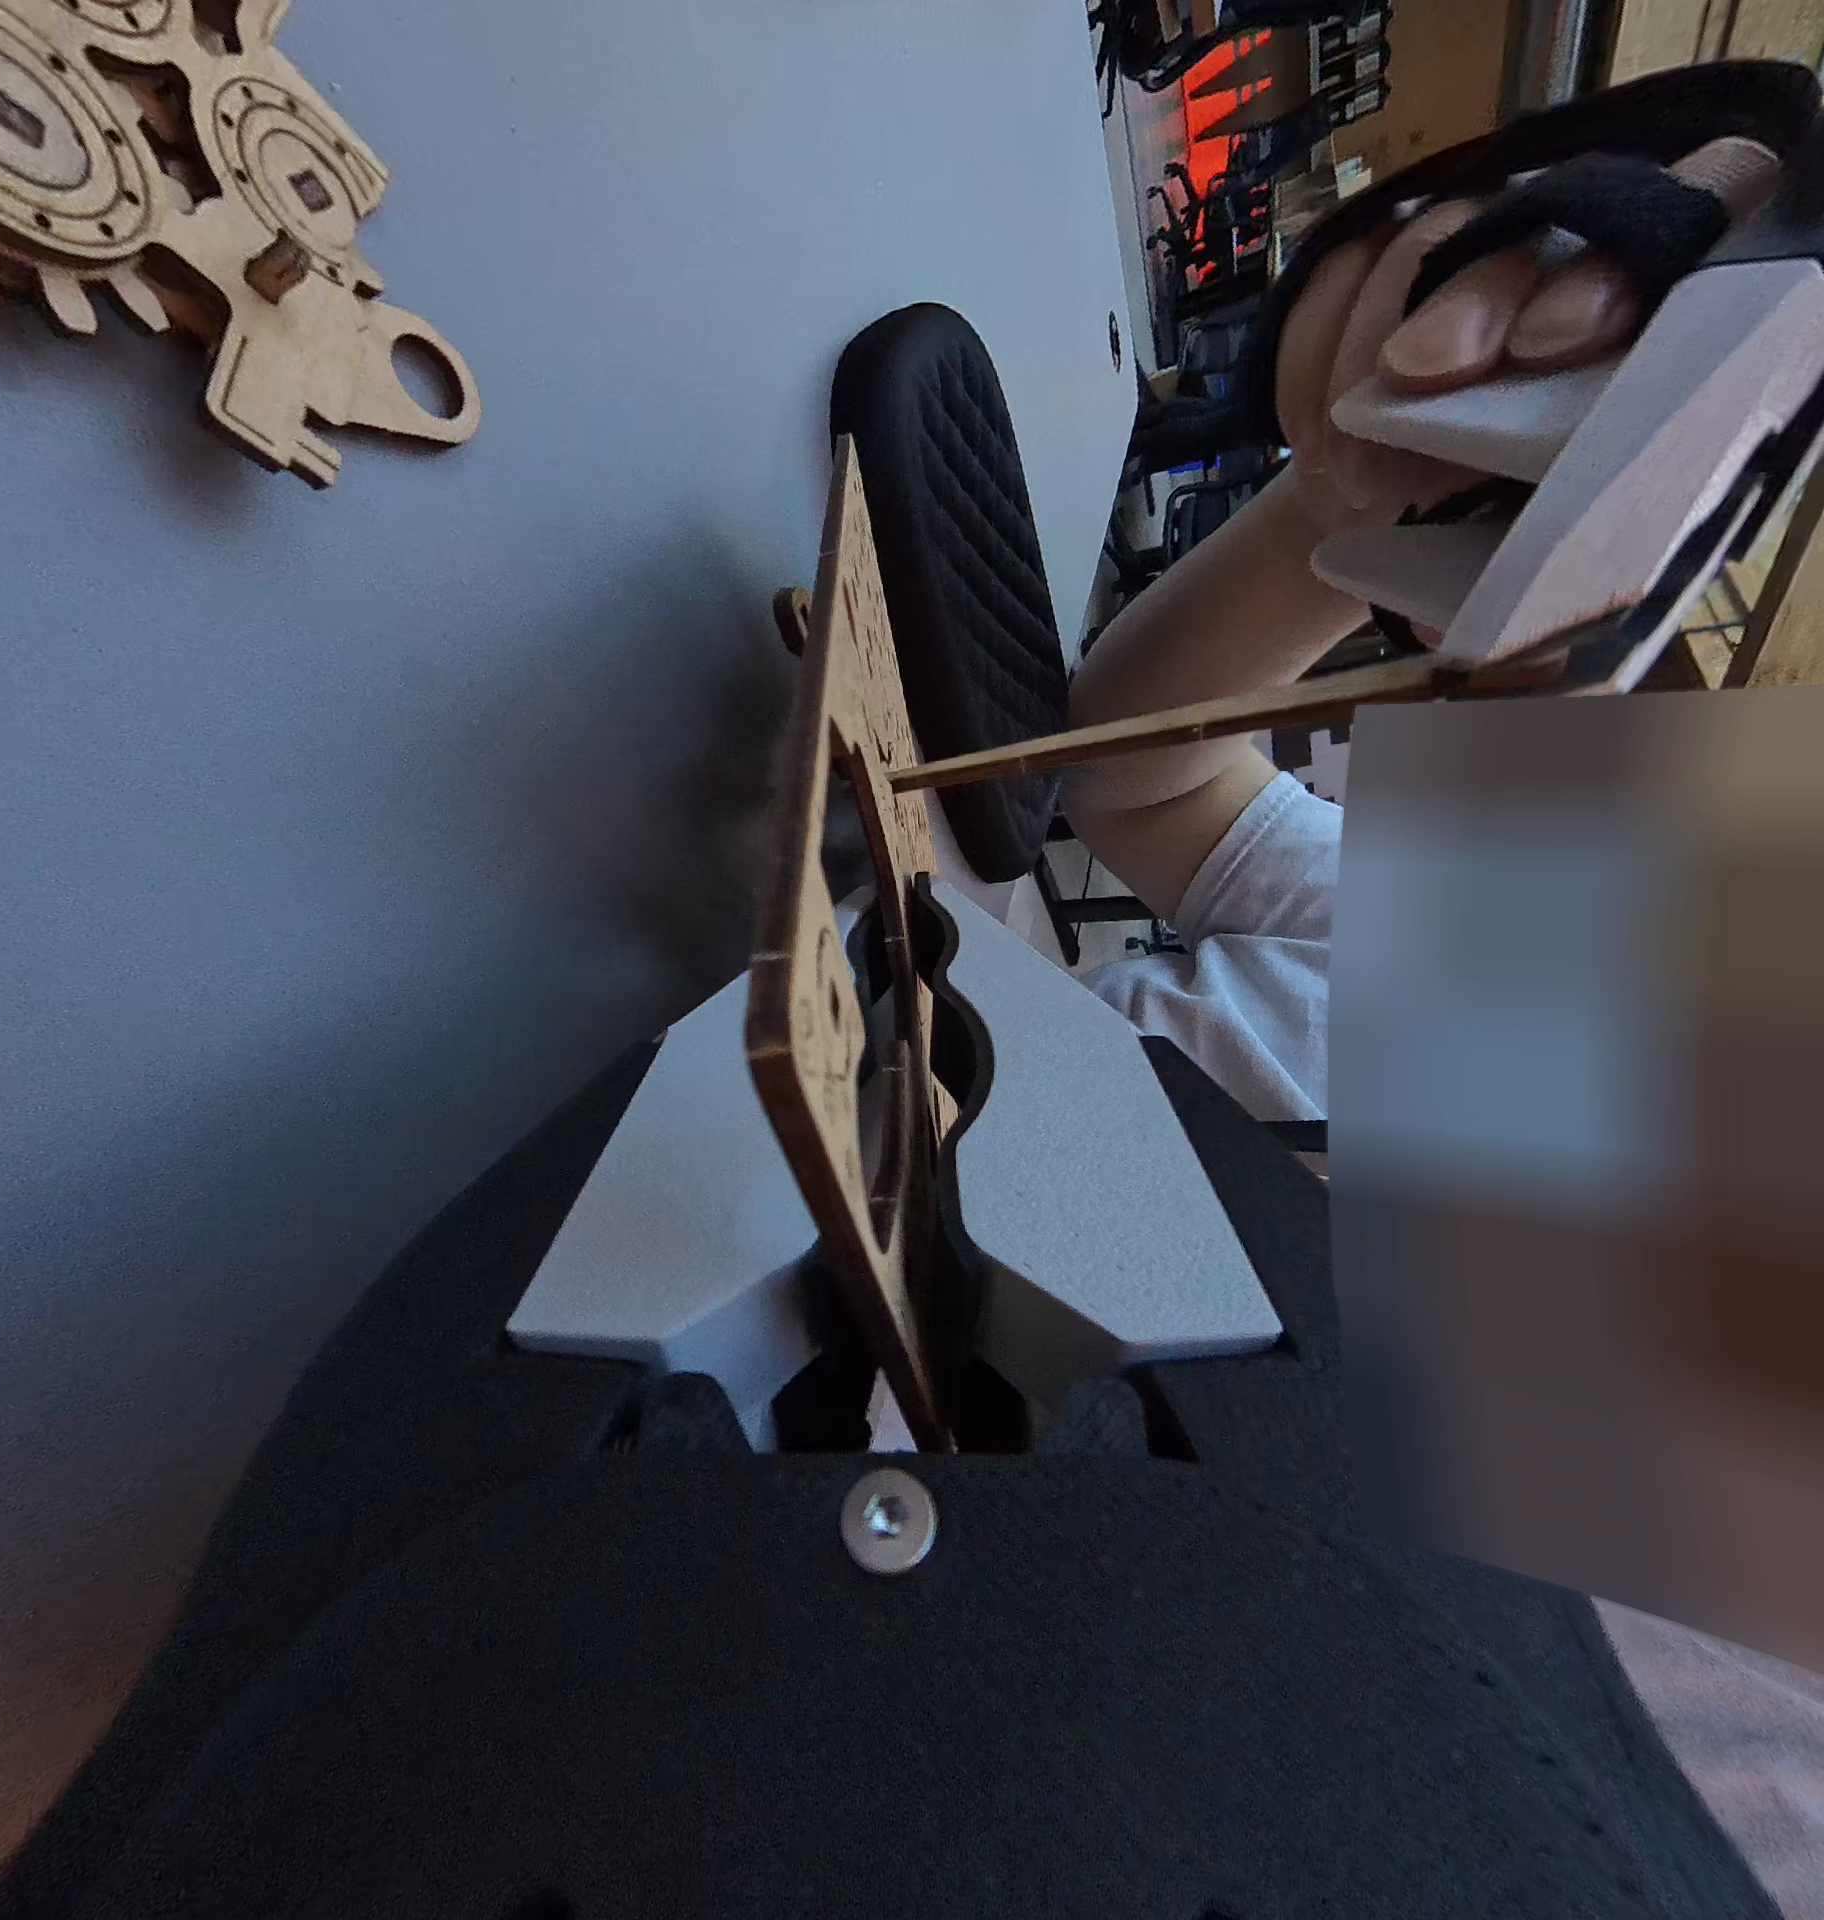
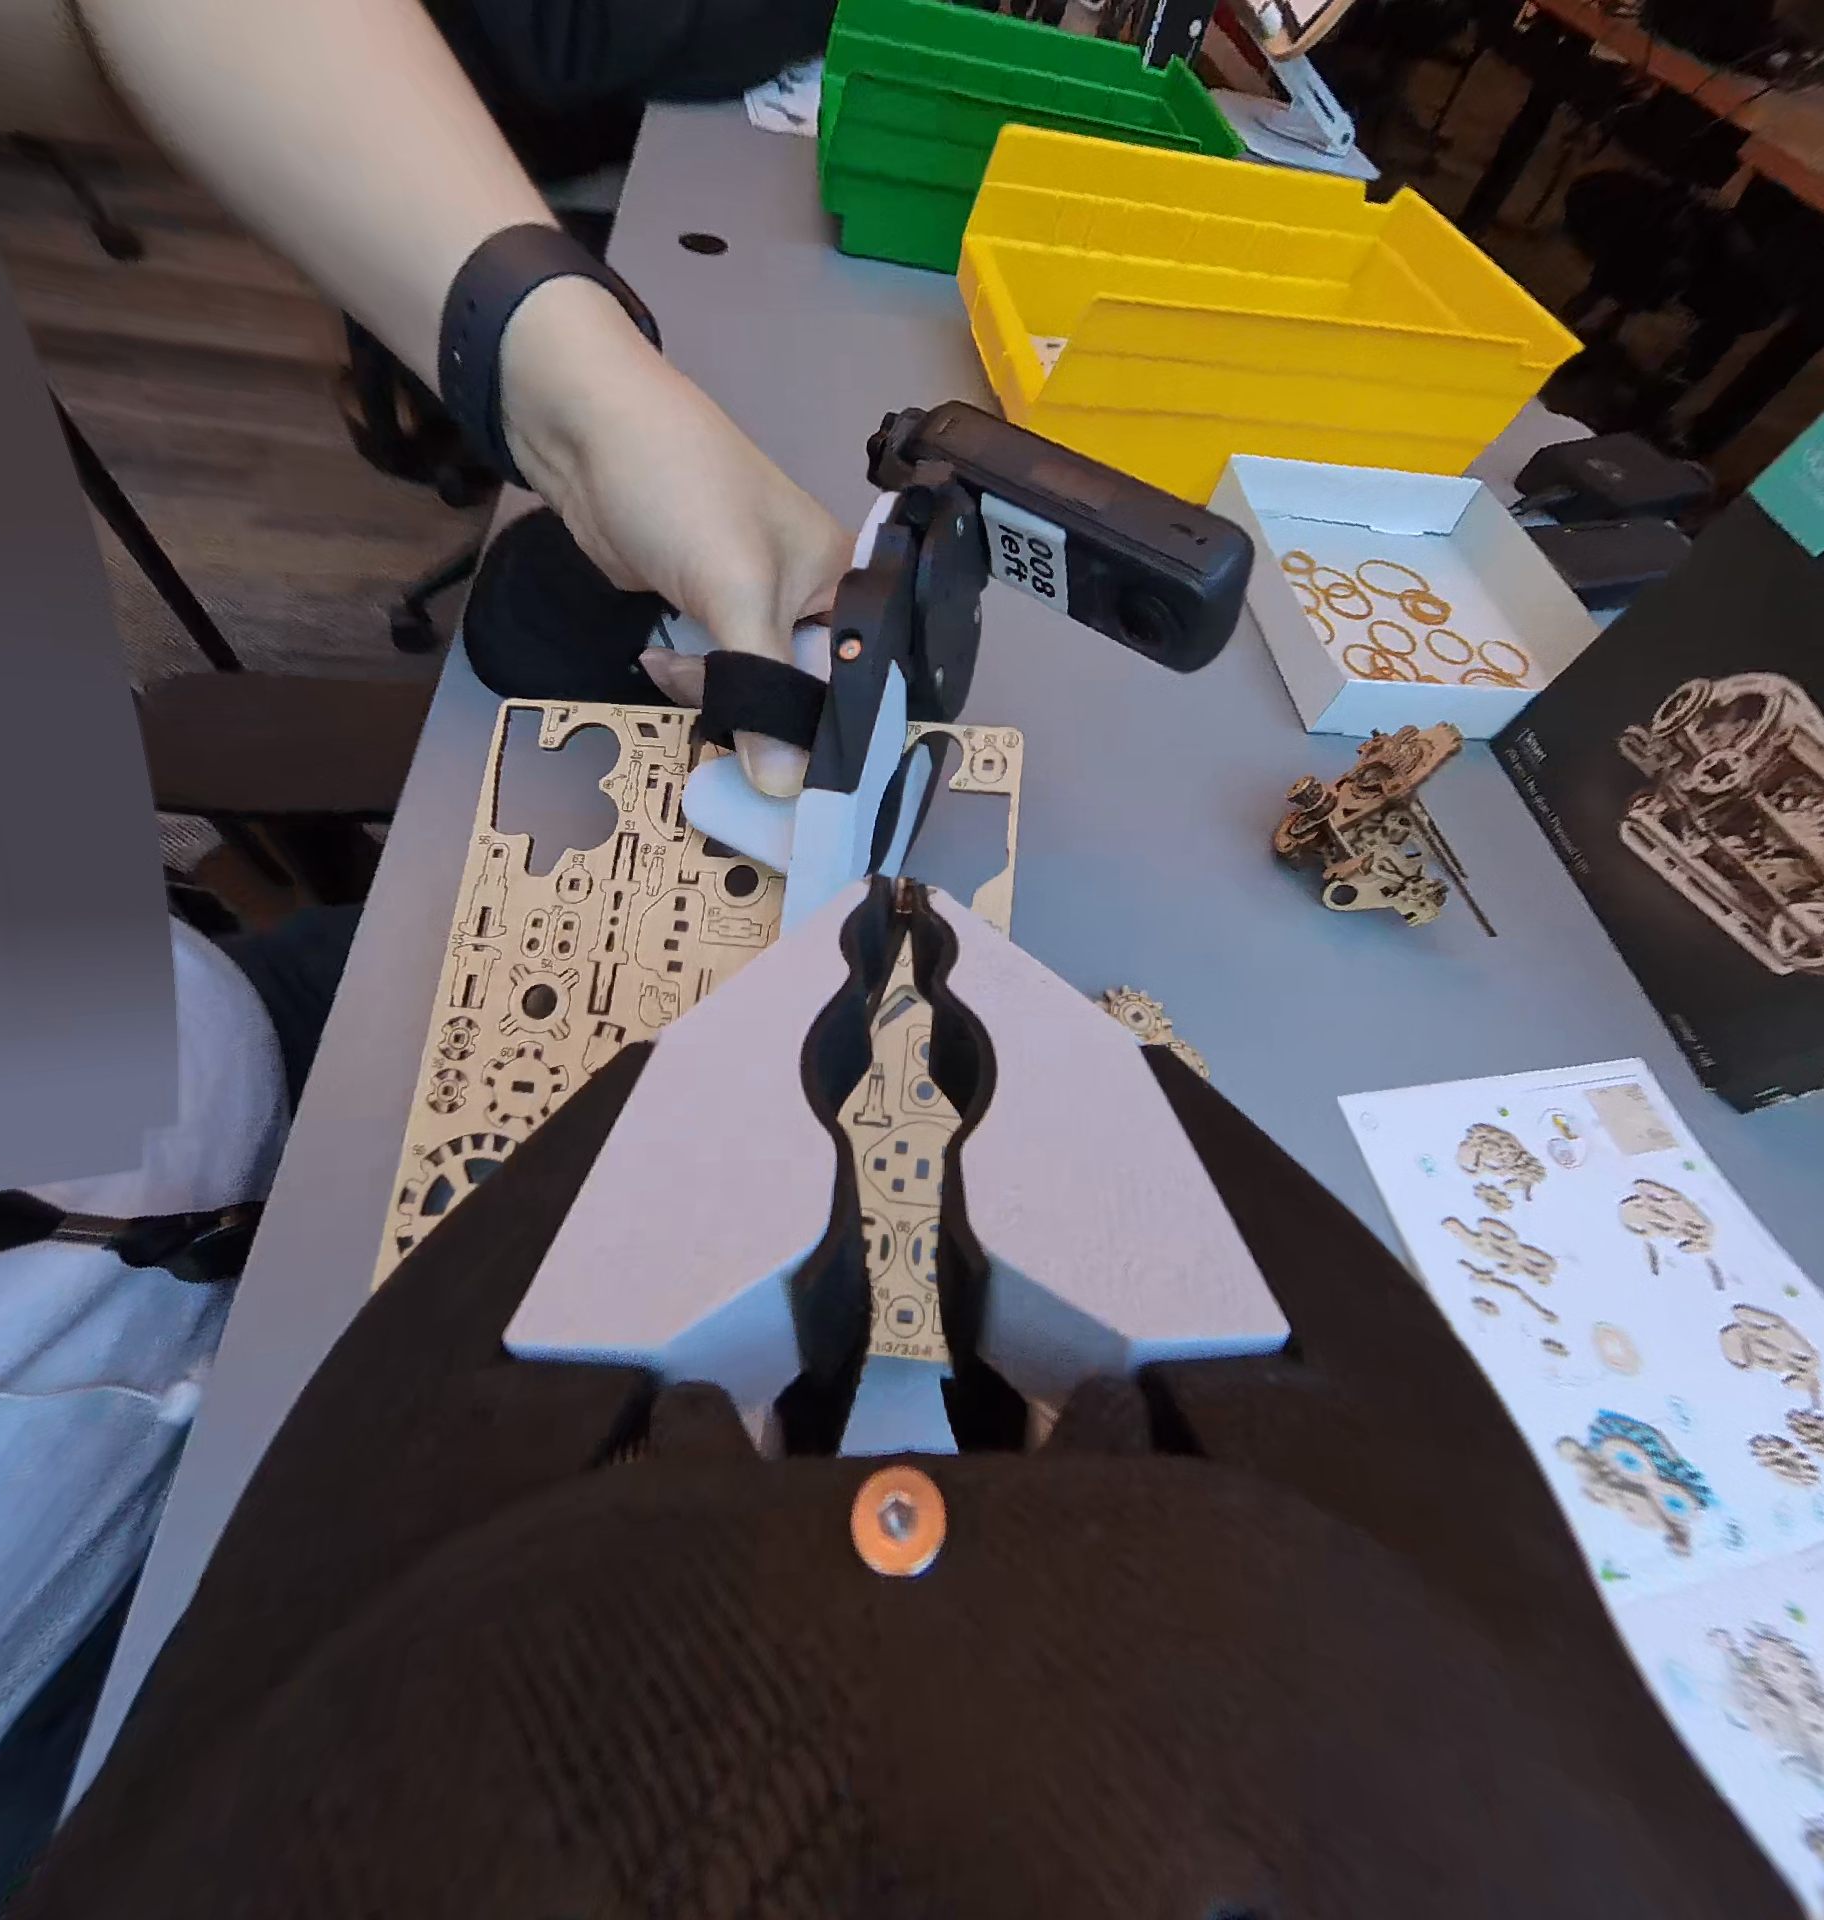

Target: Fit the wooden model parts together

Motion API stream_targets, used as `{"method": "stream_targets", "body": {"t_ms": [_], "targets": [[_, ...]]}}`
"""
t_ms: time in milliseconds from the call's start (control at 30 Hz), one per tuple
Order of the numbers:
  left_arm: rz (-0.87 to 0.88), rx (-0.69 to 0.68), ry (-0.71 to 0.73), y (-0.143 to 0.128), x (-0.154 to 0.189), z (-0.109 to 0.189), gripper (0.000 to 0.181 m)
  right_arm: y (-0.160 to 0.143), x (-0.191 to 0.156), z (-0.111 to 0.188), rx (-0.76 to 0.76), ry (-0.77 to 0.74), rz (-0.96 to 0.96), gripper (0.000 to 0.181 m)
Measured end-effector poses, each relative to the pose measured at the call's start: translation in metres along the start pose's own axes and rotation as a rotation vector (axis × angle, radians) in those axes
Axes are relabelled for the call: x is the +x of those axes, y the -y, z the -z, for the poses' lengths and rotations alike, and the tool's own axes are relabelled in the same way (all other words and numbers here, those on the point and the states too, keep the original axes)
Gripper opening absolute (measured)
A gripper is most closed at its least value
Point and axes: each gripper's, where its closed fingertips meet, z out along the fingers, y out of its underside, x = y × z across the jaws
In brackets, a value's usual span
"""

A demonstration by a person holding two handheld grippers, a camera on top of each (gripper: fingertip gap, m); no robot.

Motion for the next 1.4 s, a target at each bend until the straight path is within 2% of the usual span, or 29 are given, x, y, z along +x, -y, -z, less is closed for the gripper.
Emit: {"method": "stream_targets", "body": {"t_ms": [100, 233, 300, 400, 667, 833, 1000, 1133, 1200, 1300, 1367, 1400], "targets": [[0.020, 0.028, -0.050, 0.001, 0.005, 0.002, 0.001, -0.020, 0.000, 0.009, 0.049, 0.036, -0.062, 0.001], [-0.005, 0.022, -0.049, 0.005, 0.009, 0.003, 0.001, -0.040, -0.009, 0.001, -0.016, -0.039, 0.040, 0.001], [-0.021, 0.006, -0.026, 0.005, 0.006, 0.001, 0.000, -0.036, -0.011, -0.003, -0.058, -0.079, 0.109, 0.001], [-0.008, 0.006, -0.039, 0.005, 0.007, 0.000, 0.001, -0.027, -0.010, -0.006, -0.078, -0.090, 0.111, 0.001], [-0.017, -0.015, -0.046, -0.005, 0.011, 0.004, 0.001, -0.012, -0.019, -0.004, 0.017, -0.071, 0.078, 0.001], [-0.016, -0.020, 0.002, -0.005, 0.006, 0.005, 0.001, 0.008, -0.022, 0.007, 0.071, -0.169, 0.140, 0.001], [-0.045, -0.024, 0.017, -0.001, 0.011, 0.006, 0.001, 0.009, -0.018, 0.015, 0.051, -0.205, 0.068, 0.001], [-0.052, -0.023, 0.011, 0.002, 0.017, 0.007, 0.001, 0.012, -0.009, 0.025, 0.119, -0.202, -0.183, 0.001], [-0.068, -0.035, 0.048, 0.003, 0.016, 0.008, 0.001, 0.013, -0.018, 0.021, 0.103, -0.190, -0.085, 0.002], [-0.045, -0.072, 0.052, -0.001, 0.016, 0.007, 0.001, 0.013, -0.040, 0.014, 0.018, -0.202, 0.300, 0.001], [0.003, -0.112, 0.030, -0.008, 0.016, 0.003, 0.001, 0.011, -0.047, 0.012, 0.005, -0.151, 0.375, 0.001], [0.020, -0.129, 0.031, -0.011, 0.015, 0.001, 0.001, 0.009, -0.047, 0.013, 0.002, -0.115, 0.346, 0.001]]}}
